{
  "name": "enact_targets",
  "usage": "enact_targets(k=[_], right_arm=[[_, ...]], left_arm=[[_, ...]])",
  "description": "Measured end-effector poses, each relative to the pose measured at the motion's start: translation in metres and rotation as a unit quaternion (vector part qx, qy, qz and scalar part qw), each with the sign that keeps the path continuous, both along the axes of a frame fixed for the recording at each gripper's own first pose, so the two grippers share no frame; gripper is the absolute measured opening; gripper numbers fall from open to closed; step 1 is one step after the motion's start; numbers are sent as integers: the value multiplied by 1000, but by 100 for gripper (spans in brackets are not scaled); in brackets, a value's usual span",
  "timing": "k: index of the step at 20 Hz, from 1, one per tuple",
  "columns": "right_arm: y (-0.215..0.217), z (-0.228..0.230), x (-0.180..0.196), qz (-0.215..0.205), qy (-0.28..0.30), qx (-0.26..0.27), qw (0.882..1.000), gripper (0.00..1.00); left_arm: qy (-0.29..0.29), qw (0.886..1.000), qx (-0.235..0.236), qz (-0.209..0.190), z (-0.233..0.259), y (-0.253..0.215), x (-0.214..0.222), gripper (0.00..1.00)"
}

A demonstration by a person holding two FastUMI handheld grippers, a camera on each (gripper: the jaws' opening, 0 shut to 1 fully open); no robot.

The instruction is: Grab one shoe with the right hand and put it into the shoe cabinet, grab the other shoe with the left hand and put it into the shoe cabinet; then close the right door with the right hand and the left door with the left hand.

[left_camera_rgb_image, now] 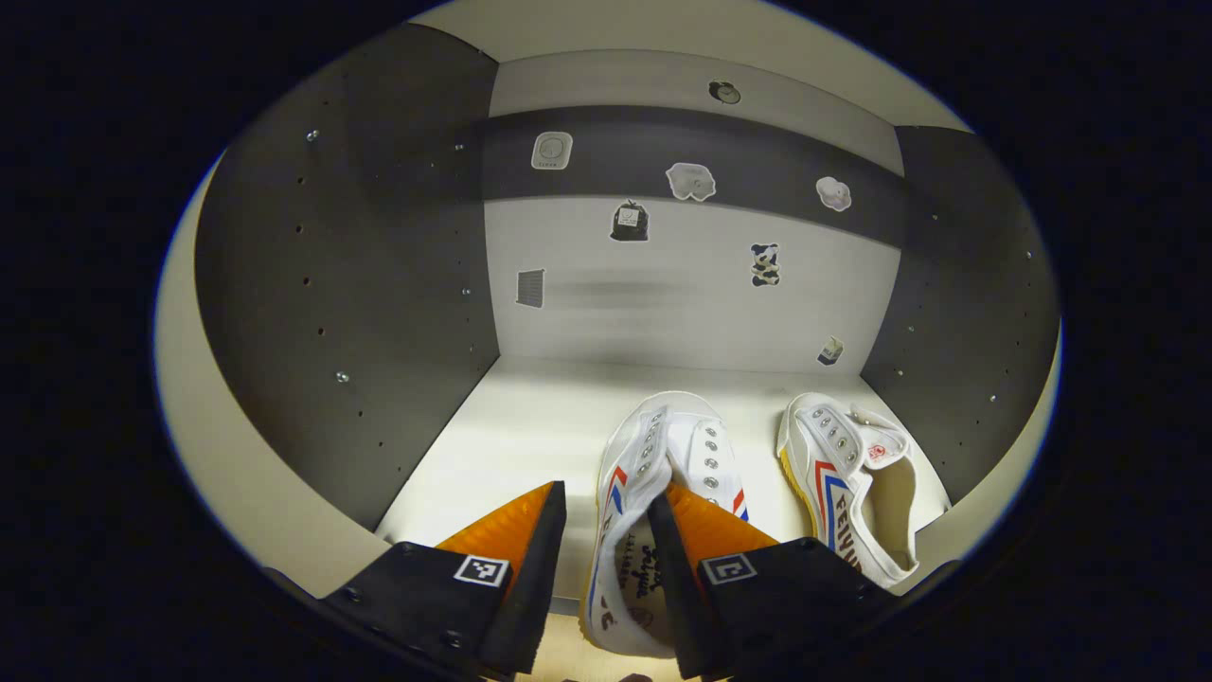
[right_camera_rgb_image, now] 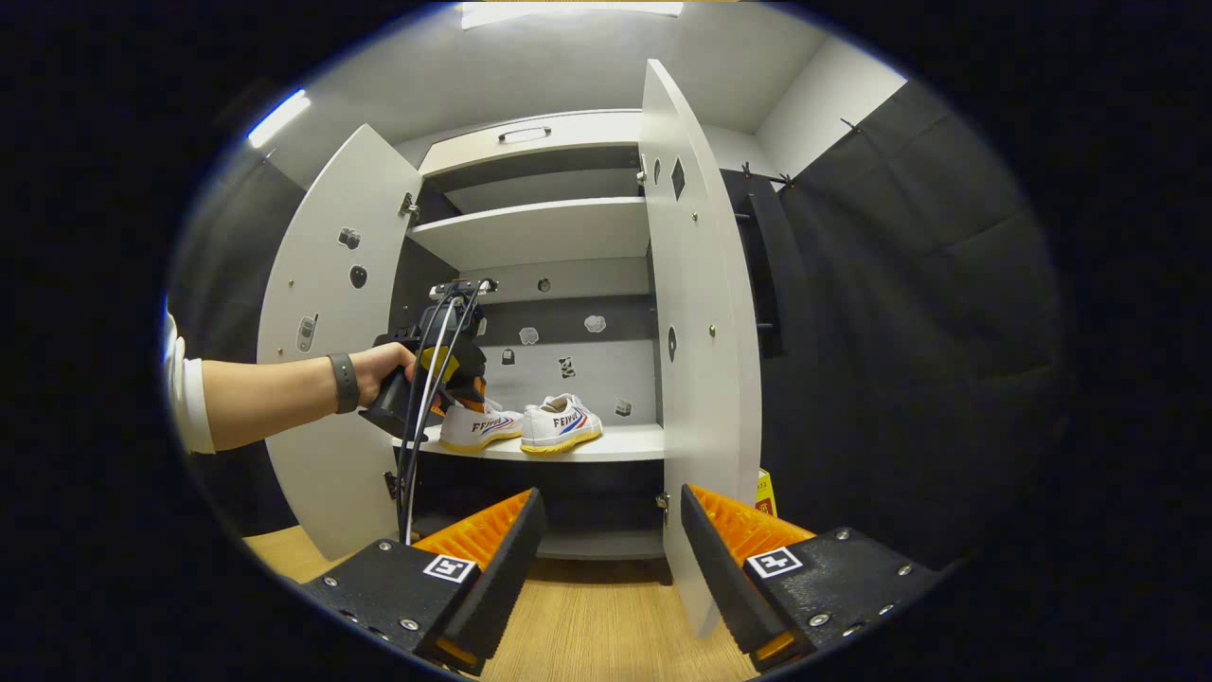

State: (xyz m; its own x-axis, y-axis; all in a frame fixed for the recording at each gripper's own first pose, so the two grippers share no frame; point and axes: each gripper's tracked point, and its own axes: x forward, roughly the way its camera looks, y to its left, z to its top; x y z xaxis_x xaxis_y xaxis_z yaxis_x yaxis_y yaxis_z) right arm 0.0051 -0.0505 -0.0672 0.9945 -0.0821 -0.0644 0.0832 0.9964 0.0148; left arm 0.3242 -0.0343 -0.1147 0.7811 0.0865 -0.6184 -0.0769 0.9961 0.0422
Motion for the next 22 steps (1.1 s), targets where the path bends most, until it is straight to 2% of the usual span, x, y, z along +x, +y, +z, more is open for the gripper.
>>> enact_targets(k=[3, 4, 6, 7, 8, 10, 12, 14, 22], right_arm=[[6, 3, -1, 7, -5, 2, 1000, 89], [8, 5, -2, 10, -6, 2, 1000, 89], [13, 6, -2, 17, -8, 1, 1000, 89], [14, 8, -2, 19, -10, 0, 1000, 89], [16, 9, -3, 22, -11, -1, 1000, 89], [20, 12, -4, 27, -14, 1, 1000, 89], [23, 18, -4, 33, -19, -1, 999, 89], [25, 21, -5, 37, -22, -6, 999, 89], [31, 26, -5, 48, -23, -5, 999, 89]], left_arm=[[-40, 999, 3, -12, 32, 3, -12, 72], [-59, 998, 3, -18, 48, 2, -20, 73], [-95, 995, -4, -39, 76, -3, -36, 81], [-114, 992, -7, -50, 92, -5, -47, 92], [-139, 989, -8, -56, 107, -5, -57, 96], [-183, 981, -19, -62, 132, -4, -83, 96], [-205, 976, -24, -68, 144, 1, -112, 99], [-226, 971, -26, -69, 150, 5, -143, 97], [-297, 954, -13, -41, 123, 31, -245, 97]])
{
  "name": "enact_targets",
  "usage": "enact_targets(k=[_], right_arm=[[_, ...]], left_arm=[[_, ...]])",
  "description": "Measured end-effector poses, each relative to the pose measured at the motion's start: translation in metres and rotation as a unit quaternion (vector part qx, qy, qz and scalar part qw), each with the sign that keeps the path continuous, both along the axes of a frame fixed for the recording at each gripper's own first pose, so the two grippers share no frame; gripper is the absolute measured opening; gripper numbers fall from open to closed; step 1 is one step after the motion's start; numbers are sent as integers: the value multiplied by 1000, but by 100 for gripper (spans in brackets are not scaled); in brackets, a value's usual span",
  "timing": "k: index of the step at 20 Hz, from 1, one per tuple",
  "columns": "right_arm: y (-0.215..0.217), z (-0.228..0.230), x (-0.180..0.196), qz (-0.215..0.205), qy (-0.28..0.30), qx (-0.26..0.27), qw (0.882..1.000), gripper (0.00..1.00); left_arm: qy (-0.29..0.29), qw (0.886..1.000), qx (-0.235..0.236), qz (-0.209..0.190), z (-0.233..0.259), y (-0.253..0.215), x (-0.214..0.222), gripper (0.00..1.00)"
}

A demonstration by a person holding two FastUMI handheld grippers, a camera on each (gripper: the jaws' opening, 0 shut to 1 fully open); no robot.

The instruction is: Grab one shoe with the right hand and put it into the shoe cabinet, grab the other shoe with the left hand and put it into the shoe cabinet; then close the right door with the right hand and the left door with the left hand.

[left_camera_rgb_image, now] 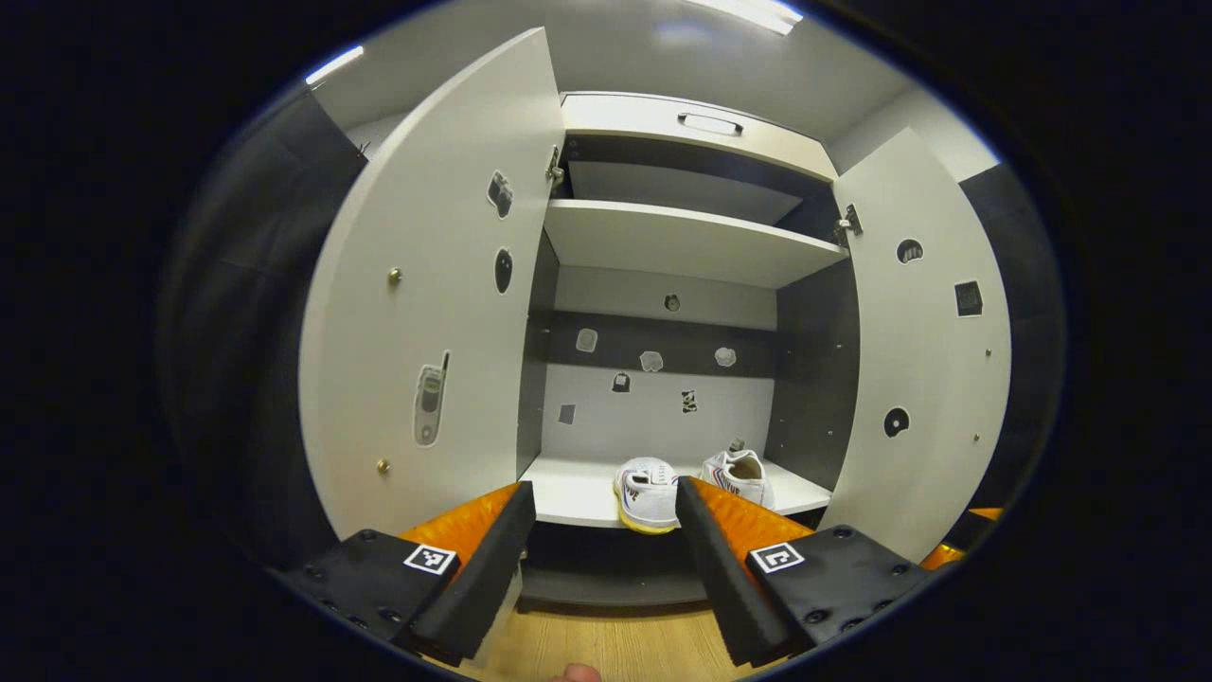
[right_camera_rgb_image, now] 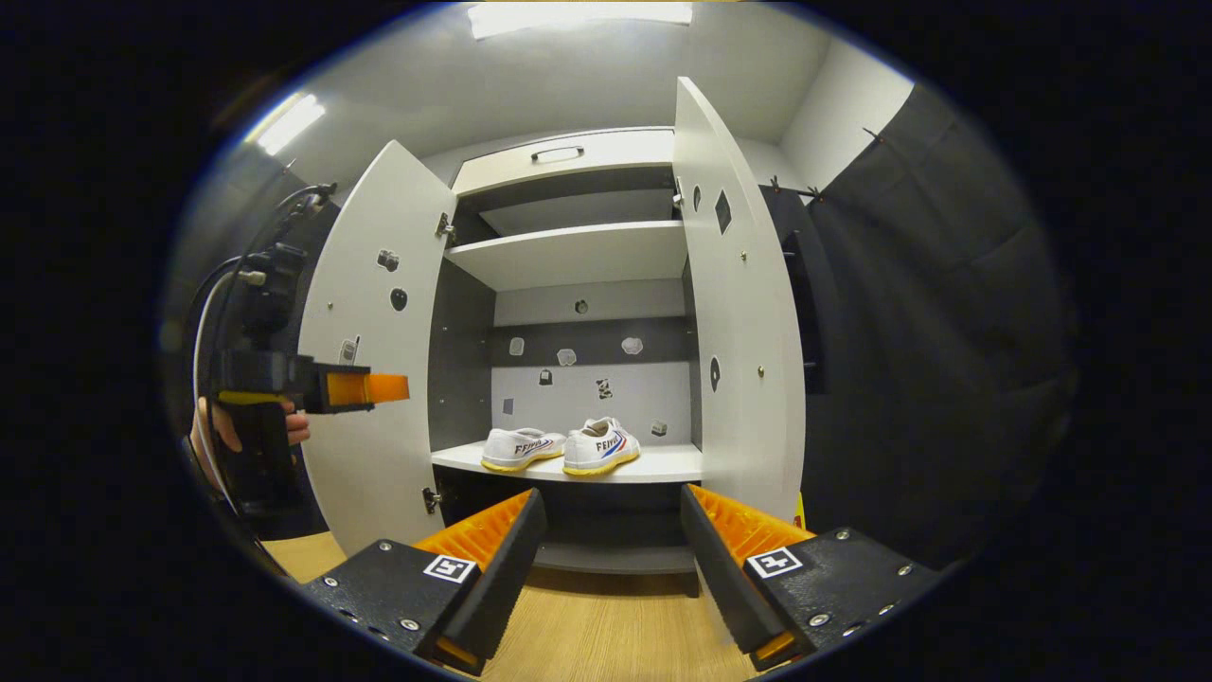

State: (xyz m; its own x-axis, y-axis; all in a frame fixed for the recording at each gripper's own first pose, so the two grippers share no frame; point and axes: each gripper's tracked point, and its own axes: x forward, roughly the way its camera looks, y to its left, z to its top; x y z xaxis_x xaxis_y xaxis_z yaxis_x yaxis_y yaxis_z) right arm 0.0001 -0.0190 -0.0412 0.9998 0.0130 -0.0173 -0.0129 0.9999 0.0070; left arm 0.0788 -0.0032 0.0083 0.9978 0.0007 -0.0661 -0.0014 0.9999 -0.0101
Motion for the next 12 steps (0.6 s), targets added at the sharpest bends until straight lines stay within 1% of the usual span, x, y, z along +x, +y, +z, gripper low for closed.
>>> enact_targets(k=[2, 3, 4, 5, 6, 9, 10, 12], right_arm=[[2, -3, -1, 1, 3, 0, 1000, 89], [3, -4, -2, 2, 4, 1, 1000, 89], [5, -6, -3, 2, 5, 2, 1000, 89], [6, -7, -5, 1, 4, 3, 1000, 89], [7, -8, -6, 1, 4, 5, 1000, 89], [12, -13, -9, 3, 9, 7, 1000, 89], [13, -14, -10, 3, 12, 6, 1000, 89], [13, -12, -12, 3, 12, 8, 1000, 89]], left_arm=[[-2, 1000, 0, 1, -17, -1, -22, 97], [3, 1000, -9, -2, -28, -5, -32, 99], [6, 1000, -19, -5, -39, -8, -43, 96], [3, 1000, -25, -12, -46, -11, -51, 97], [3, 1000, -24, -12, -53, -12, -58, 97], [-21, 1000, 2, -1, -54, -10, -71, 97], [-21, 1000, 3, 0, -54, -5, -76, 97], [-14, 1000, -2, -1, -58, -15, -82, 97]])
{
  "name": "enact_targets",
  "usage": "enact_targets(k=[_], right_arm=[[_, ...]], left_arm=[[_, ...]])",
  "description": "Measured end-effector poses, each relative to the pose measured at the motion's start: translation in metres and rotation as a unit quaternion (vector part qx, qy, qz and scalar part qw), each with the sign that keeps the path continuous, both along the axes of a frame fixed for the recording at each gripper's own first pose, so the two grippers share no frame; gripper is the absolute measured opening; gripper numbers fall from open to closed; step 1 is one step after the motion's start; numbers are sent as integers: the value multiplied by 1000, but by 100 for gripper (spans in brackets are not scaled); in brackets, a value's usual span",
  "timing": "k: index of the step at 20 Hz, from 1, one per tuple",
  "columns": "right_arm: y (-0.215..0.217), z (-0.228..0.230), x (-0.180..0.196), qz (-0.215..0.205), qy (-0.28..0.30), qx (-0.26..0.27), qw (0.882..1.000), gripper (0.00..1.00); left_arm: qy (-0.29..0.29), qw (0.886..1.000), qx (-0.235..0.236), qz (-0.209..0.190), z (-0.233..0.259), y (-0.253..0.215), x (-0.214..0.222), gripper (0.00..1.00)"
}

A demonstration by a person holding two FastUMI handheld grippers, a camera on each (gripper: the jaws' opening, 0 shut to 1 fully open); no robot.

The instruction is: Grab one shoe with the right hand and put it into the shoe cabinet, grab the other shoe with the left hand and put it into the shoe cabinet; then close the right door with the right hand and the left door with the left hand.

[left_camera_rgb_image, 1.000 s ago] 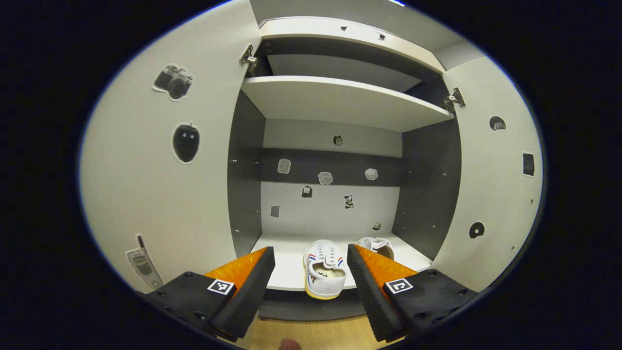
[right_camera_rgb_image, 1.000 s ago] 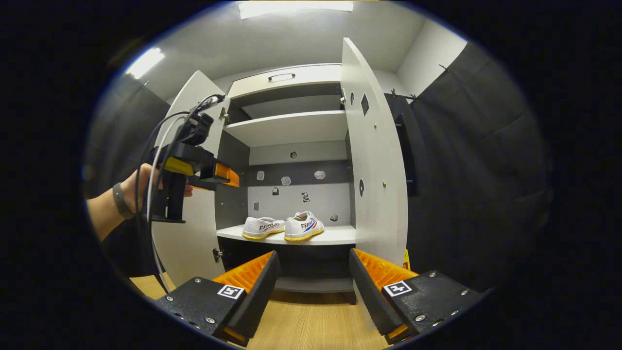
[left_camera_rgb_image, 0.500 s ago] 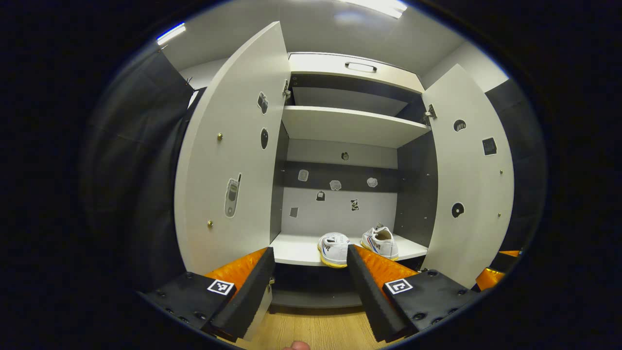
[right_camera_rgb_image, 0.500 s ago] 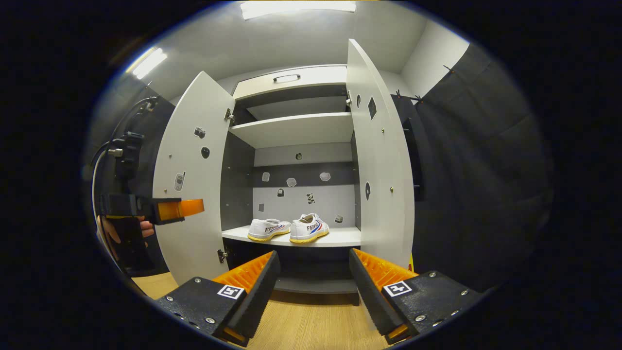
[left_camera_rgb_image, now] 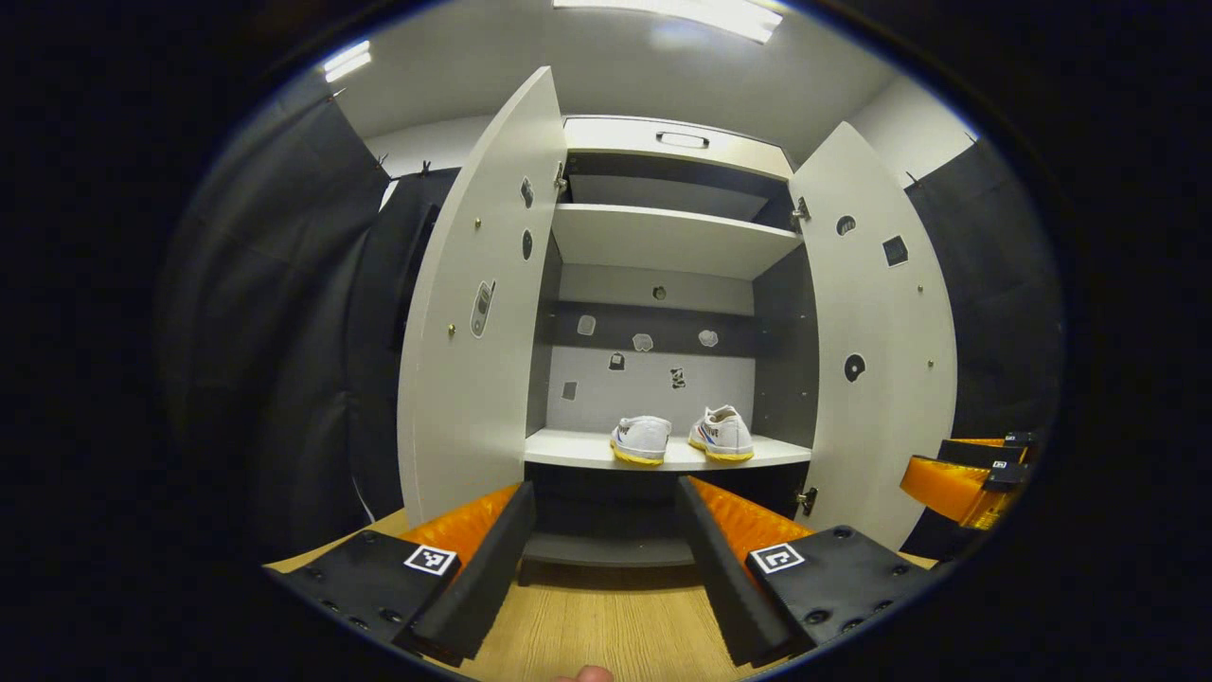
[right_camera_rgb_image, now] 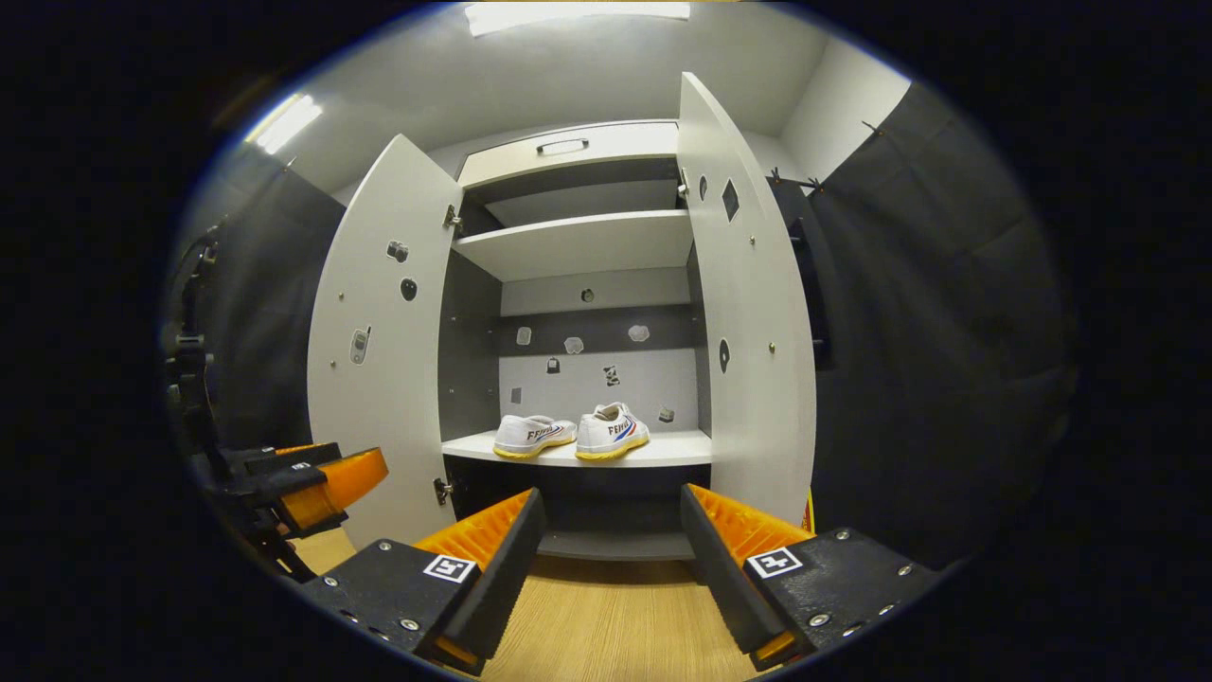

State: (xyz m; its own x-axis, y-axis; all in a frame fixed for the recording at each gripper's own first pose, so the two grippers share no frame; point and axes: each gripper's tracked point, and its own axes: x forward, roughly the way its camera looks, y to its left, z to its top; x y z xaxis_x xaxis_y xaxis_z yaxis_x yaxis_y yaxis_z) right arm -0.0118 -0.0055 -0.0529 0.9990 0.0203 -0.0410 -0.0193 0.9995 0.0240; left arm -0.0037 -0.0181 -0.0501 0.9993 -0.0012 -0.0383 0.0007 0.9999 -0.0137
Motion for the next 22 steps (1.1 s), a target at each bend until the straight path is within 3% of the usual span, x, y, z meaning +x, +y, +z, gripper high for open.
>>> enact_targets(k=[3, 8, 11, 14, 22], right_arm=[[-17, 22, -3, -11, -10, 0, 1000, 89], [-86, 92, -8, -29, -33, 30, 999, 90], [-155, 129, 0, -77, -51, 24, 995, 90], [-225, 141, 18, -140, -54, -27, 988, 90], [-261, 151, 82, -139, -42, -9, 989, 90]], left_arm=[[12, 1000, -12, -1, -8, -11, -10, 99], [21, 1000, -6, 9, -12, -3, -12, 97], [20, 1000, -5, 17, -12, 4, -12, 97], [16, 1000, 9, 24, -10, 7, -15, 97], [35, 999, 6, 22, -23, -1, -21, 97]])
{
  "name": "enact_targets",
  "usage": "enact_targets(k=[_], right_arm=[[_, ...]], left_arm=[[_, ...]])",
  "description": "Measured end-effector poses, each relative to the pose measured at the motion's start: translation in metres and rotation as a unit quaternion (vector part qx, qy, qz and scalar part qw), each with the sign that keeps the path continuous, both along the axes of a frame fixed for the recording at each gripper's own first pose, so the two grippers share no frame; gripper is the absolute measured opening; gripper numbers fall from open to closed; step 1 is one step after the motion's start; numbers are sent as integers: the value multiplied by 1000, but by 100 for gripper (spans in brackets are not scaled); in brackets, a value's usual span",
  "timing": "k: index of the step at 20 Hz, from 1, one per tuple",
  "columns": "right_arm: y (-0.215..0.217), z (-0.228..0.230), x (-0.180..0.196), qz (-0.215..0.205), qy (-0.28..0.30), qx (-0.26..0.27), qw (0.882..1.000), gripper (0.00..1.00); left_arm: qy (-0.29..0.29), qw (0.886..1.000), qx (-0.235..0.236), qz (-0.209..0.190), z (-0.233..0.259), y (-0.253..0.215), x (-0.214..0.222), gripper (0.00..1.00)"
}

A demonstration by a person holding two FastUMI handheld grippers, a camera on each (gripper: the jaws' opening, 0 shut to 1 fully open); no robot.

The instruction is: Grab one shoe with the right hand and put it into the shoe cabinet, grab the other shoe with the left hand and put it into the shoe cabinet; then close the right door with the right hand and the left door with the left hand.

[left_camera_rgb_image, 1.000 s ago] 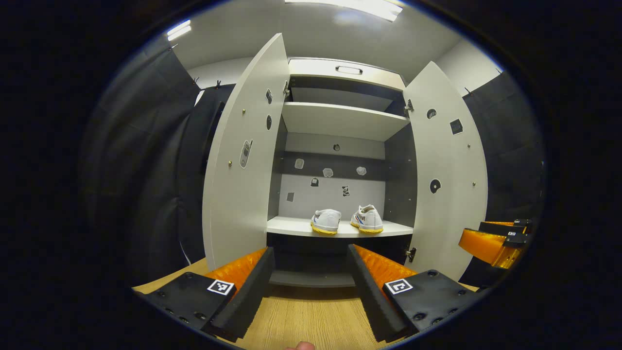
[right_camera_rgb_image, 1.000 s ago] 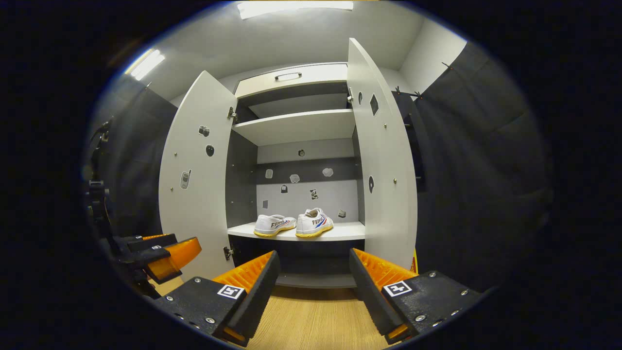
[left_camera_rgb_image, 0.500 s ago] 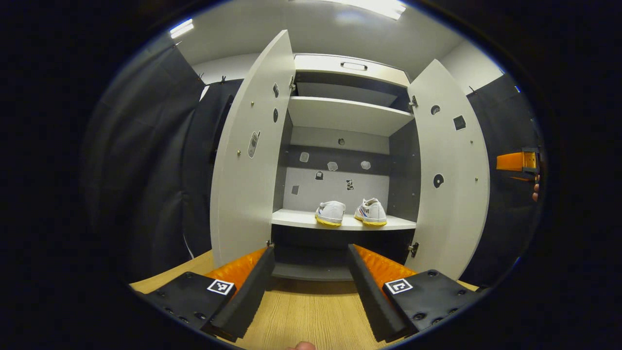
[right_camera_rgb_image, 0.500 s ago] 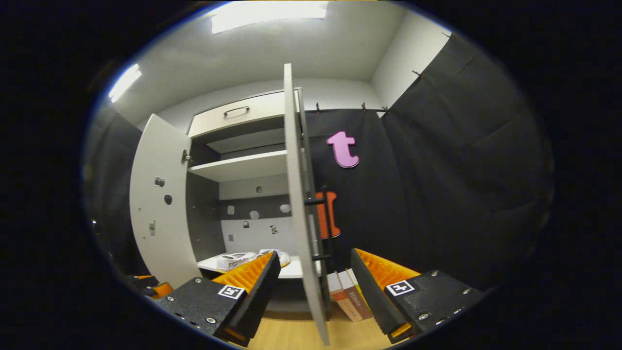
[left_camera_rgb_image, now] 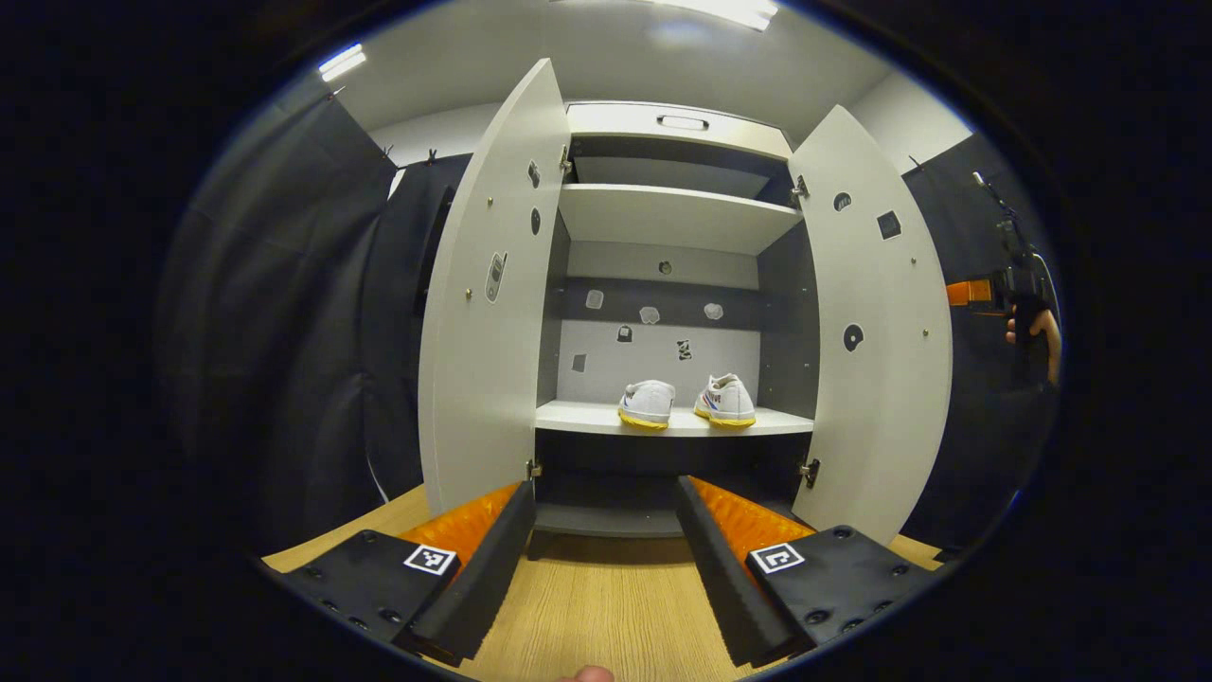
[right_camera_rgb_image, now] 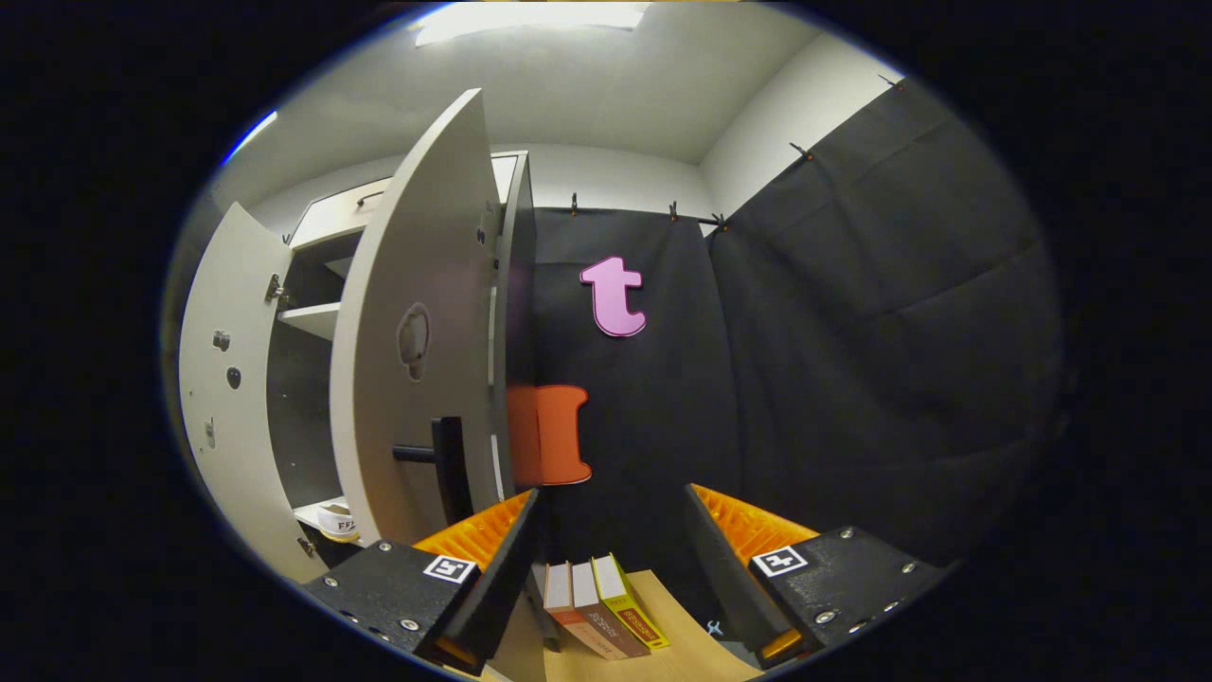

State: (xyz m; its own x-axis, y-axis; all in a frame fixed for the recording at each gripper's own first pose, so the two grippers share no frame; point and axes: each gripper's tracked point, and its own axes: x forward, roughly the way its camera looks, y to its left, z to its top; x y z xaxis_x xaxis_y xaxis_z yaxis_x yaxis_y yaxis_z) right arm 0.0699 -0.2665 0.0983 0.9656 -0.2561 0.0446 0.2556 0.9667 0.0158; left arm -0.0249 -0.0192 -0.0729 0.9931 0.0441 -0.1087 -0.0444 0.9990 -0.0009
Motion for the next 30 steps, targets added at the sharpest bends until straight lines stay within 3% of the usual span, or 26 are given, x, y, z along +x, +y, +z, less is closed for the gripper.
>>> enact_targets(k=[10, 15, 22, 30], right_arm=[[7, -4, 19, 18, 11, 6, 1000, 89], [25, 4, 15, 16, 6, -41, 999, 88], [95, -1, 21, 82, 11, -27, 996, 88], [179, -6, 64, 163, 9, -1, 987, 88]], left_arm=[[8, 1000, 1, 3, -7, -2, 1, 97], [7, 1000, -6, 4, -6, 0, 5, 97], [10, 1000, -9, 11, -8, 17, 6, 97], [8, 1000, 0, 27, -5, 40, -1, 97]])
